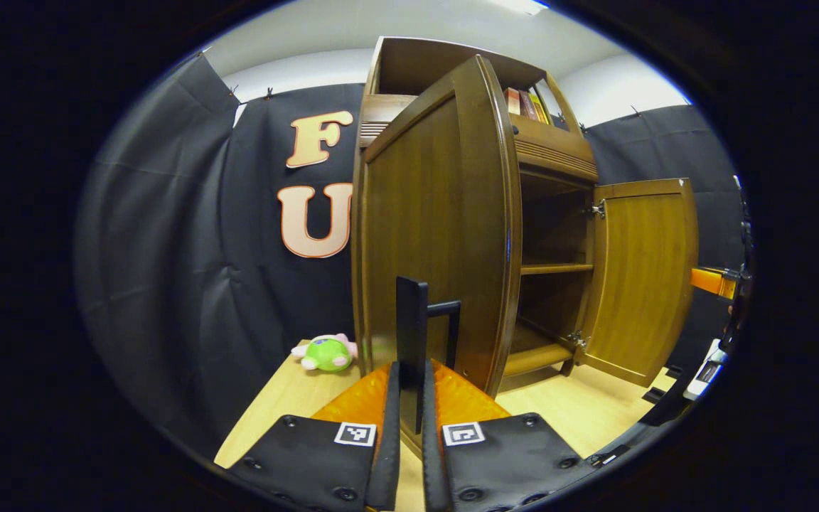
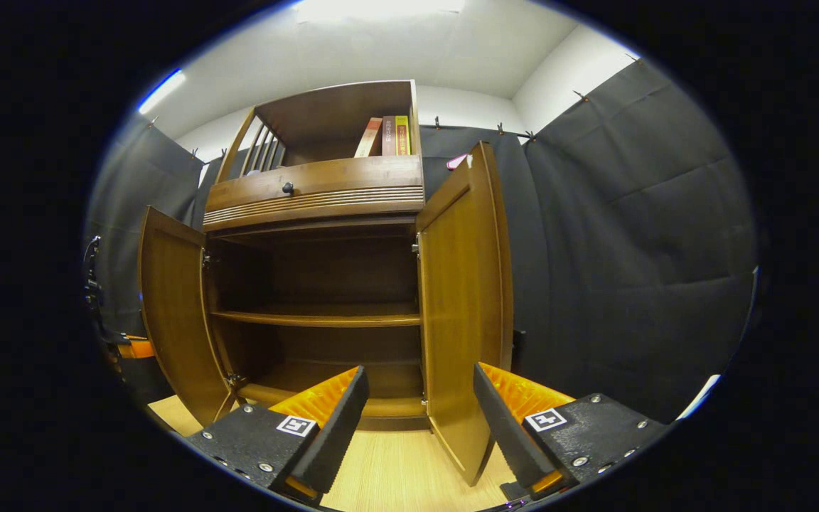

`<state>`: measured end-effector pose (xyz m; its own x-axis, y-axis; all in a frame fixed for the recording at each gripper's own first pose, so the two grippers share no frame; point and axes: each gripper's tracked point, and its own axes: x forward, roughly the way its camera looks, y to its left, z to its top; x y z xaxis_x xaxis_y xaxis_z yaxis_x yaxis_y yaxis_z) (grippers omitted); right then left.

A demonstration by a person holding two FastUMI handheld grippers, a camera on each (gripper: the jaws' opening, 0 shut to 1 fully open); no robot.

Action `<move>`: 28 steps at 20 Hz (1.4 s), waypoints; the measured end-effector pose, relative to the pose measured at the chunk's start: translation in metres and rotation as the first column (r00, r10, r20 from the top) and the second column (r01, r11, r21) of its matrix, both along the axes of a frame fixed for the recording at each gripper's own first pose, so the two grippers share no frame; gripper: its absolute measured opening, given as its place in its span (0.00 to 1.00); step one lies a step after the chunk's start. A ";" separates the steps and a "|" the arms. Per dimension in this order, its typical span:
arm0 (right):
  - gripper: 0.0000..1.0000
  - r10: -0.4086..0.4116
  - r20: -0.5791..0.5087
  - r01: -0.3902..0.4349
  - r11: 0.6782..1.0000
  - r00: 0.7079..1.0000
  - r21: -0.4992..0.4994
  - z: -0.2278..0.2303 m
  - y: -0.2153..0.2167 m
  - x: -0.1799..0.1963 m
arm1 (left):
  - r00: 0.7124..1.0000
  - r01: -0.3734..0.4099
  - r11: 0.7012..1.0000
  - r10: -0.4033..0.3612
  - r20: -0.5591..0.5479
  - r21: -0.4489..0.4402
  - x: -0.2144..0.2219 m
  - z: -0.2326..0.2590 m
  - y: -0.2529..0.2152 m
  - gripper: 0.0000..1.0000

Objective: Open the right door of the double-door shoe cabinet with the right hand, and open the left door with the left hand.

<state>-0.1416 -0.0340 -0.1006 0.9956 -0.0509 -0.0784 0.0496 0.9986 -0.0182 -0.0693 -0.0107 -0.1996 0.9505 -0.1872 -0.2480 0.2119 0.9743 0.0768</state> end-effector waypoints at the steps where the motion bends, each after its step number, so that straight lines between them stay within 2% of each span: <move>1: 0.92 0.004 -0.001 -0.004 1.000 1.000 -0.002 0.001 0.004 0.003 | 1.000 -0.011 1.000 0.011 0.005 0.000 -0.001 0.003 0.007 0.21; 13: 0.92 0.093 -0.020 -0.093 0.995 0.995 0.033 -0.011 0.054 0.025 | 0.994 -0.096 0.995 0.096 0.051 0.000 -0.005 0.021 0.057 0.18; 14: 1.00 0.099 -0.021 -0.098 0.995 0.995 0.036 -0.012 0.056 0.027 | 0.993 -0.099 0.995 0.099 0.061 0.009 -0.006 0.026 0.061 0.17; 15: 1.00 0.105 -0.022 -0.104 0.994 0.994 0.038 -0.013 0.059 0.028 | 0.992 -0.104 0.994 0.103 0.067 0.016 -0.007 0.029 0.063 0.15; 16: 1.00 0.110 -0.021 -0.109 0.993 0.994 0.040 -0.014 0.061 0.029 | 0.992 -0.108 0.994 0.107 0.070 0.022 -0.011 0.028 0.065 0.18; 17: 0.95 0.114 -0.021 -0.113 0.993 0.993 0.040 -0.015 0.063 0.030 | 0.991 -0.116 0.993 0.114 0.069 0.027 -0.012 0.028 0.068 0.21; 18: 0.90 0.118 -0.022 -0.117 0.992 0.993 0.041 -0.020 0.063 0.038 | 0.990 -0.127 0.991 0.124 0.068 0.032 -0.015 0.028 0.072 0.18; 20: 0.80 0.128 -0.025 -0.127 0.991 0.992 0.041 -0.022 0.067 0.039 | 0.986 -0.156 0.987 0.153 0.069 0.036 -0.016 0.032 0.085 0.21; 21: 0.90 0.131 -0.024 -0.130 0.991 0.991 0.040 -0.022 0.068 0.039 | 0.983 -0.172 0.985 0.170 0.068 0.033 -0.016 0.034 0.092 0.21; 22: 1.00 0.133 -0.024 -0.132 0.991 0.991 0.037 -0.023 0.069 0.039 | 0.980 -0.189 0.982 0.186 0.071 0.029 -0.018 0.036 0.098 0.15; 25: 0.93 0.135 -0.024 -0.134 0.990 0.991 0.035 -0.024 0.070 0.040 | 0.978 -0.196 0.981 0.196 0.066 -0.007 -0.022 0.043 0.106 0.16; 27: 0.91 0.135 -0.026 -0.134 0.990 0.990 0.040 -0.025 0.070 0.040 | 0.978 -0.199 0.980 0.198 0.062 0.002 -0.026 0.042 0.111 0.21; 28: 0.91 0.136 -0.027 -0.135 0.990 0.990 0.042 -0.025 0.070 0.040 | 0.978 -0.202 0.979 0.201 0.060 0.008 -0.026 0.043 0.112 0.18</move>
<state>-0.1019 0.0364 -0.1256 0.9903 0.0882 -0.1074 -0.0862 0.9960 0.0225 -0.0953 0.1018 -0.1568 0.9813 0.0130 -0.1921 0.0057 0.9953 0.0969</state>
